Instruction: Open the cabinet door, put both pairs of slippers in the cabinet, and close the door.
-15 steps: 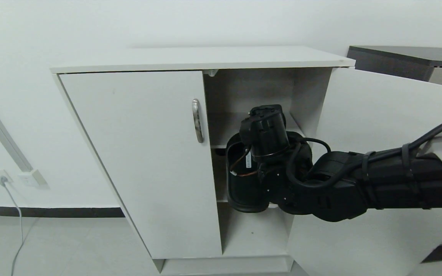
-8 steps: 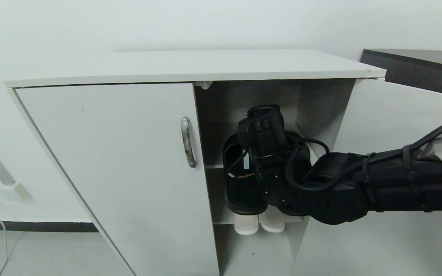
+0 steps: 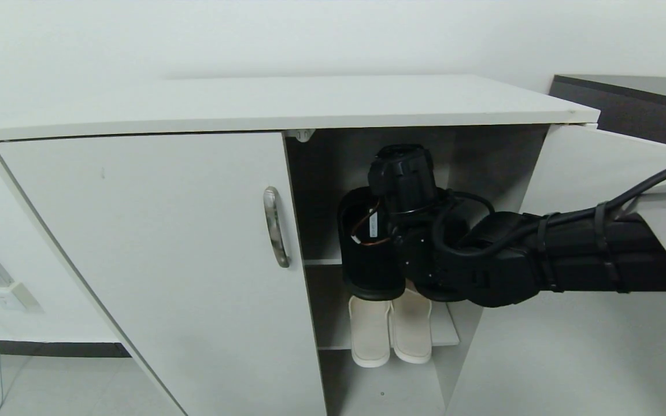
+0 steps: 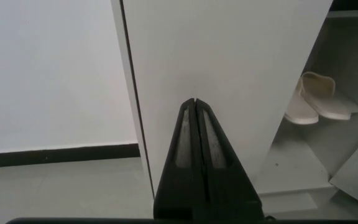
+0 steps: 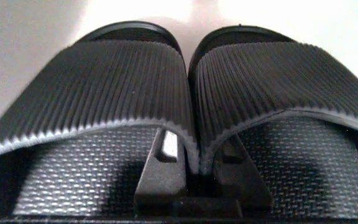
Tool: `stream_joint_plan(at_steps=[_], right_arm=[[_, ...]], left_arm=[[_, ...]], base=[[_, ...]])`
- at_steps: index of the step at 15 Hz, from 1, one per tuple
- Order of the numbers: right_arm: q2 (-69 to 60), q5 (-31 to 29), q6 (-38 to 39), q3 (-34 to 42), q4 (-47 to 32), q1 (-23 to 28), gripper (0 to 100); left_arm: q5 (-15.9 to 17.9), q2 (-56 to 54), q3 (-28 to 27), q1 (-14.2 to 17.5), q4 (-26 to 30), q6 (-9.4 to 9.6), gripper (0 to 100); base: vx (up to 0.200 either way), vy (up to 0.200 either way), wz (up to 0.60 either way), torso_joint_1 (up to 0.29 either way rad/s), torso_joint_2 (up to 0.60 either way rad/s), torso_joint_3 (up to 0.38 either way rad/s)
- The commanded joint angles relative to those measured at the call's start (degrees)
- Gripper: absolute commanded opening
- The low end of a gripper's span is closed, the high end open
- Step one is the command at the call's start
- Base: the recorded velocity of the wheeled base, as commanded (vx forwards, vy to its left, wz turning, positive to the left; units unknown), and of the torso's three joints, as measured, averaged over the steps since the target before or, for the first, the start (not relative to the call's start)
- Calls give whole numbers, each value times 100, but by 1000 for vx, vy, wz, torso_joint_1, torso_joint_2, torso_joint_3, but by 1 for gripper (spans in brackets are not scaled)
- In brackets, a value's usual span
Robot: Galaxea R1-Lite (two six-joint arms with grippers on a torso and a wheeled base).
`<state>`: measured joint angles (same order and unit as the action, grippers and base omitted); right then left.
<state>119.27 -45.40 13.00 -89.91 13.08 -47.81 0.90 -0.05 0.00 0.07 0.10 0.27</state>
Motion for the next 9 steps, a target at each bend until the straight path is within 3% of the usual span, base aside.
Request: stream_joint_plan(at_steps=[1, 5, 9], right_arm=[[237, 13, -43, -212, 19, 123, 0], [729, 13, -342, -1020, -7, 378, 0], [922, 13, -438, -1354, -157, 492, 0]], left_arm=[[-11, 5, 0, 1, -1, -9, 0], [-29, 5, 0, 1, -1, -18, 0], [-29, 5, 0, 1, -1, -18, 0]], base=[[0, 0, 0, 0, 0, 0], [0, 0, 0, 0, 0, 0], [0, 0, 0, 0, 0, 0]])
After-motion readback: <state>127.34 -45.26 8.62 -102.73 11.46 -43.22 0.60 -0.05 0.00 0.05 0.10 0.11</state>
